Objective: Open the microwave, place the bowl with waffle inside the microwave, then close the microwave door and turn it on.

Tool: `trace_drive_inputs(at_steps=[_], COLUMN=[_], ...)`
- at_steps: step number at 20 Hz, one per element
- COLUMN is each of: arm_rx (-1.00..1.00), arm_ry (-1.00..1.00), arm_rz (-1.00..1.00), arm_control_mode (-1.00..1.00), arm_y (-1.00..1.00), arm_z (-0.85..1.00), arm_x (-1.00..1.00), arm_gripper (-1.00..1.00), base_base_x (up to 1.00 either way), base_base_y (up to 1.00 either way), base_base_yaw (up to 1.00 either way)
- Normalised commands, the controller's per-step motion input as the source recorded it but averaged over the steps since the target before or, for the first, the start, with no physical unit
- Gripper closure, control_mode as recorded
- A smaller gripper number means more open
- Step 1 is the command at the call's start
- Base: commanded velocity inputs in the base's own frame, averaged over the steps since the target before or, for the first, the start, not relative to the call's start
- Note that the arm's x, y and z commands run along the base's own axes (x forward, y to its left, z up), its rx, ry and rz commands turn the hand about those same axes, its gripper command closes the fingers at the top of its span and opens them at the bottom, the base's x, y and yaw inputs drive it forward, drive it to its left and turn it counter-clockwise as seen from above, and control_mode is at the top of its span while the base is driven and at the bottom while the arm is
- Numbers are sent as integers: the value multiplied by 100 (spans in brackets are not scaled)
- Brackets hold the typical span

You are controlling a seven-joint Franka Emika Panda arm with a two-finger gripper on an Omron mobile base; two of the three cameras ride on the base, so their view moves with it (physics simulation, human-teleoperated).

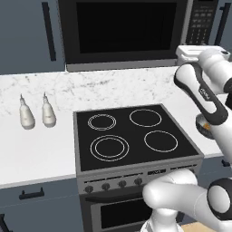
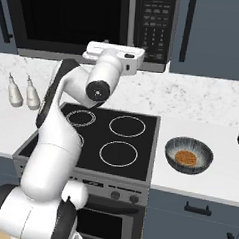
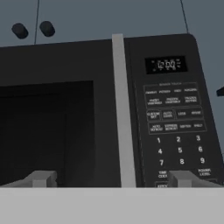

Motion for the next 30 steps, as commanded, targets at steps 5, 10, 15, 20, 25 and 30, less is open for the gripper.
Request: trace_drive_inputs(at_steps=[5, 10, 15, 20, 25, 30], arm_rx=[0, 0, 0, 0, 0, 0], arm_ry=[0, 0, 1, 0, 0, 0], arm_rz=[0, 0, 0, 0, 0, 1], arm_control_mode=[-100, -100, -100, -100, -100, -100], arm_y=[-7, -1, -3, 0, 0, -1], arm_z=[0, 0, 3, 0, 0, 0], arm_x=[33, 28, 42, 50, 51, 50], arm_gripper=[-100, -100, -100, -100, -100, -100], base_base_x=[0, 0, 0, 0, 0, 0], base_base_y=[0, 0, 0, 0, 0, 0], base_base_yaw=[0, 0, 0, 0, 0, 0])
